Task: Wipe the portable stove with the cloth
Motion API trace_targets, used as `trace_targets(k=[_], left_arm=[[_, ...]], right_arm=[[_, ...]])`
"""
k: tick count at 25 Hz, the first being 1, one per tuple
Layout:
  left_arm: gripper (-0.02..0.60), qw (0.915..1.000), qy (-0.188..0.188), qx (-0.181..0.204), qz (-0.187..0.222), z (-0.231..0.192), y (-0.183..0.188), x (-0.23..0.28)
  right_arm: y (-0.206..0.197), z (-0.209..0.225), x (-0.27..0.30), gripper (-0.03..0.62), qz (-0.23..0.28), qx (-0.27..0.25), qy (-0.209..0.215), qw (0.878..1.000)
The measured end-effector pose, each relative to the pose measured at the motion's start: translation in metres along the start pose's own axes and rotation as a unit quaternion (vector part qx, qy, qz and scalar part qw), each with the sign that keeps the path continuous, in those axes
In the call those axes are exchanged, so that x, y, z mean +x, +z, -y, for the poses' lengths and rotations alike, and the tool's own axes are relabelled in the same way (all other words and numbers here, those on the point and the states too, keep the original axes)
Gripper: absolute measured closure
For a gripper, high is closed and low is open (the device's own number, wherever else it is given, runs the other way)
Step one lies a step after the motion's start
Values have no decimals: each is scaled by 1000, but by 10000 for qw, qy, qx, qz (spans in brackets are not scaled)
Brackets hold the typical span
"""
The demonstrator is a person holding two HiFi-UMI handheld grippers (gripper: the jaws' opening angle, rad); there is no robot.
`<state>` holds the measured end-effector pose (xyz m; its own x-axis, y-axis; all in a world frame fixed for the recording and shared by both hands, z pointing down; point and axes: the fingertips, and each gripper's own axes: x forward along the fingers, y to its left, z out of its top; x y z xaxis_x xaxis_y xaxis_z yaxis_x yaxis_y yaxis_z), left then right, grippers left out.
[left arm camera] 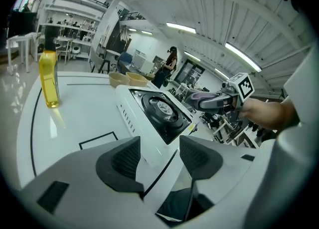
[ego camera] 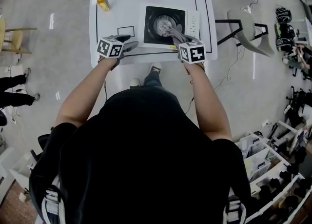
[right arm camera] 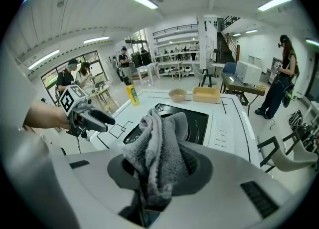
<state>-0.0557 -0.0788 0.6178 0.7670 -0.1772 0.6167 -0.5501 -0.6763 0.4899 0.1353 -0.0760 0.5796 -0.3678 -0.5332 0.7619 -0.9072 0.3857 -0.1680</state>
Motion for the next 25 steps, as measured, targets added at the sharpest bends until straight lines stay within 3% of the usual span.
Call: trace_targets(k=[7, 14, 25], left_arm=[[319, 9955, 234, 530, 756, 16, 47, -66], [328, 9835, 371, 1077, 1402, 44, 91, -133], [344, 9695, 459, 1548, 1845, 82, 100, -202]], right_arm=[[32, -5, -63, 477, 722, 108, -198, 9971], [53, -24, -119, 477, 1248, 54, -388, 9914], [61, -56, -187, 477, 1930, 81, -677, 9788]])
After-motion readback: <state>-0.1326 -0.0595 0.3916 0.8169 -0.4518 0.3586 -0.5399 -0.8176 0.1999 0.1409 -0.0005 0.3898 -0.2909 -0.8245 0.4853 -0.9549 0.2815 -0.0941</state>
